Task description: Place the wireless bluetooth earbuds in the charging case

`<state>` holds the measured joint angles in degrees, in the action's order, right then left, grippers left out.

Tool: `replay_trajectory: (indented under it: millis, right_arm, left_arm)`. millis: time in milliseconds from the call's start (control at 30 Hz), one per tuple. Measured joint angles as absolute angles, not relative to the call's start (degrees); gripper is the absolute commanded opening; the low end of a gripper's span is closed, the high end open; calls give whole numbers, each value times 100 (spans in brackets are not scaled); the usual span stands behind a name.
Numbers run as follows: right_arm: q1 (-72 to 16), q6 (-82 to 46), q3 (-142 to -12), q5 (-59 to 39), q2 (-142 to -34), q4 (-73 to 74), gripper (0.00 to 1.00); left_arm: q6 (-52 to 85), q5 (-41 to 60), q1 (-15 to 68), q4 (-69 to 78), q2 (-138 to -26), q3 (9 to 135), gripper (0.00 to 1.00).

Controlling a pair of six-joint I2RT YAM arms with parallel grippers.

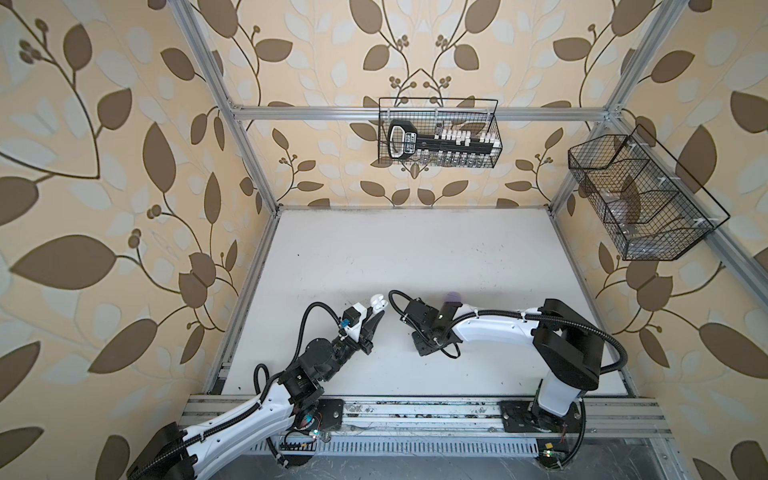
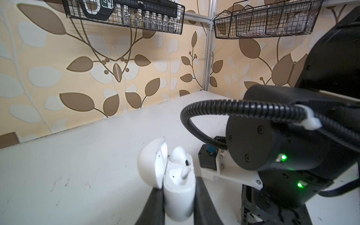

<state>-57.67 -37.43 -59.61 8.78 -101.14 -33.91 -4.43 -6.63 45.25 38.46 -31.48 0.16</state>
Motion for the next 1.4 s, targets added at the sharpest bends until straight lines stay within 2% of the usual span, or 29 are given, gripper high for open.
replay_trajectory:
  millis: [467,767,933,1400]
  right_arm:
    - [-5763,-3743,-5970,851,-10125,-3378,20]
    - [-5747,-3739,-5968,851,-10123,-3352,12]
    - [-5745,-3726,-5957,858,-10073,-3321,11]
    - [-5655,-3743,-5896,1267,-9037,-2740,9]
  left_arm:
    - [-438,-663,4525,3778,-3148,16,0]
    - [-436,-663,4525,3771,-3162,16,0]
    - [-436,-663,4525,3771,-3166,16,0]
    - [-438,-648,4525,3741,-3166,16,0]
